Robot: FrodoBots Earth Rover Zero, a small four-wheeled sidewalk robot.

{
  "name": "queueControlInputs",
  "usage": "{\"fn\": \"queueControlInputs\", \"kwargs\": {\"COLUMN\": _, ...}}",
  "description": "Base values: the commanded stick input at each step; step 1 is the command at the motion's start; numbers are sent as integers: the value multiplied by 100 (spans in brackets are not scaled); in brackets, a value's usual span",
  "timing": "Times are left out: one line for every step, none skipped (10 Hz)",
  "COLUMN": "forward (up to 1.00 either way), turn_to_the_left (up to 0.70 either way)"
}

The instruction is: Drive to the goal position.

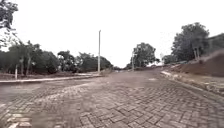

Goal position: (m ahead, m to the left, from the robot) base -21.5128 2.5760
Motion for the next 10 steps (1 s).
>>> {"fn": "queueControlInputs", "kwargs": {"forward": 100, "turn_to_the_left": 0}}
{"fn": "queueControlInputs", "kwargs": {"forward": 100, "turn_to_the_left": 0}}
{"fn": "queueControlInputs", "kwargs": {"forward": 100, "turn_to_the_left": 0}}
{"fn": "queueControlInputs", "kwargs": {"forward": 100, "turn_to_the_left": 0}}
{"fn": "queueControlInputs", "kwargs": {"forward": 100, "turn_to_the_left": 0}}
{"fn": "queueControlInputs", "kwargs": {"forward": 100, "turn_to_the_left": 0}}
{"fn": "queueControlInputs", "kwargs": {"forward": 100, "turn_to_the_left": 0}}
{"fn": "queueControlInputs", "kwargs": {"forward": 100, "turn_to_the_left": 0}}
{"fn": "queueControlInputs", "kwargs": {"forward": 100, "turn_to_the_left": 0}}
{"fn": "queueControlInputs", "kwargs": {"forward": 100, "turn_to_the_left": 0}}
